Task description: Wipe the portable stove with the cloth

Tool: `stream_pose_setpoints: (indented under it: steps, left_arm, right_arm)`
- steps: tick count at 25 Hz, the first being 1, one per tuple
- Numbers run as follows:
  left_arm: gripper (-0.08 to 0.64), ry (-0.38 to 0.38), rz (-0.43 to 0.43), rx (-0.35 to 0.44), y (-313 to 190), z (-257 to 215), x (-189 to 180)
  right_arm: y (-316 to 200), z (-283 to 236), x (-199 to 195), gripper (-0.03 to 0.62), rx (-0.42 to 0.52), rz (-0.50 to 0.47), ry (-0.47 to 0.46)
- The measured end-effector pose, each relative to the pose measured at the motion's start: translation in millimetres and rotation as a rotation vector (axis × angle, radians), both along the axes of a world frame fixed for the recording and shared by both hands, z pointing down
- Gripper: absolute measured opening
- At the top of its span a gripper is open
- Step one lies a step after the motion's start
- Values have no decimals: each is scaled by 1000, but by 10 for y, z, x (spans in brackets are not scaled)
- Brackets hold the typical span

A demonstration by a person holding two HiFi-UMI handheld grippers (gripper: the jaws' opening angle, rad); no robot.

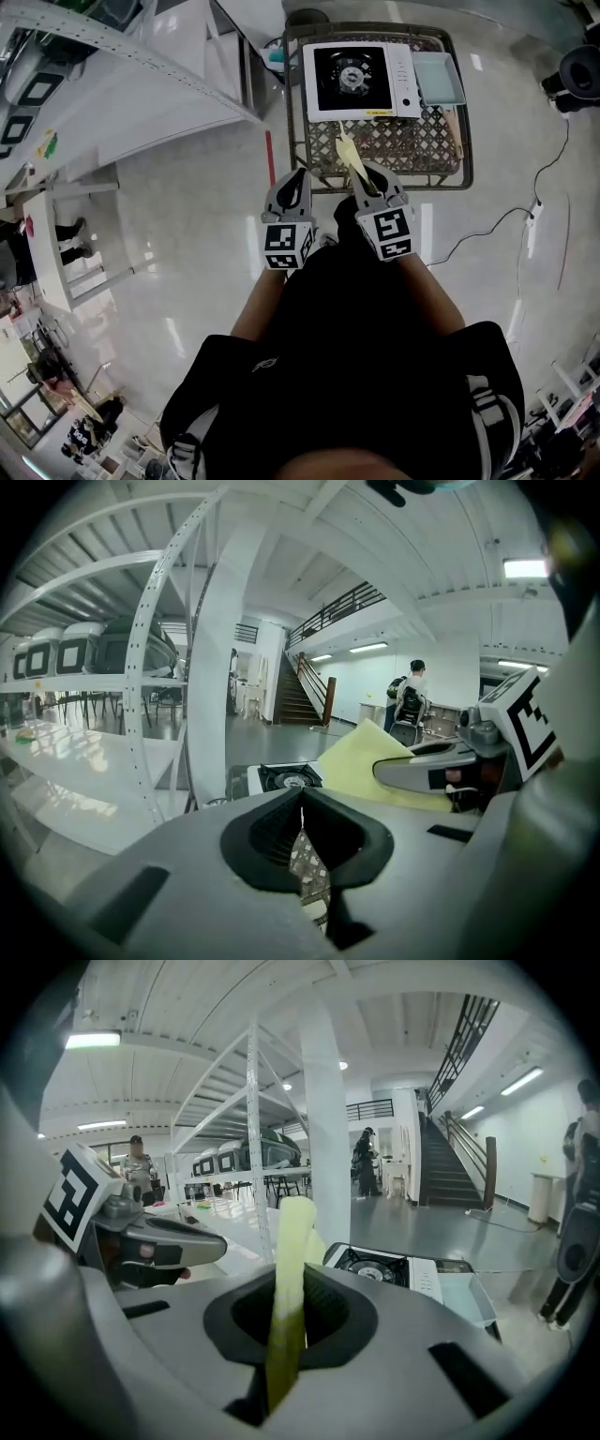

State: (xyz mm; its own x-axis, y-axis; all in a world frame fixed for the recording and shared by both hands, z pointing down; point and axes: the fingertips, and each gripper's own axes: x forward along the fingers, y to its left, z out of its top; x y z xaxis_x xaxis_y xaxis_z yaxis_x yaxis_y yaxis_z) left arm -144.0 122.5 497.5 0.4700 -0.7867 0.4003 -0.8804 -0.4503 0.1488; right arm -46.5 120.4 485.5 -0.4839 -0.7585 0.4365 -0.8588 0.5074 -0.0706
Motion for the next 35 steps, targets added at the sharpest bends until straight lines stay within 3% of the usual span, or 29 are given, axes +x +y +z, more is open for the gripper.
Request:
stream_pose_setpoints:
  steps: [8,17,25,30,35]
  left_arm:
    - [21,-45,-22,-115,-773,360,230]
    - [21,-81,-54,-199,-1119,634,239]
    - [21,-81,-66,-213,-1350,823,29]
    - [21,-87,-69,-227,-1519,869,-227]
    - [21,-112,-59,-258,-1645,1076,-430]
  right_arm:
    - [-802,312,249,11,-64,-19,-51]
    - [-1224,535,316,11,-114,-18,-101]
    - [-1359,647,-74,11,-141,-87,-143]
    - [-1488,805,-454,11,-194,-126,-230]
    - [-1624,1486,-486,12,-282,-57,-92]
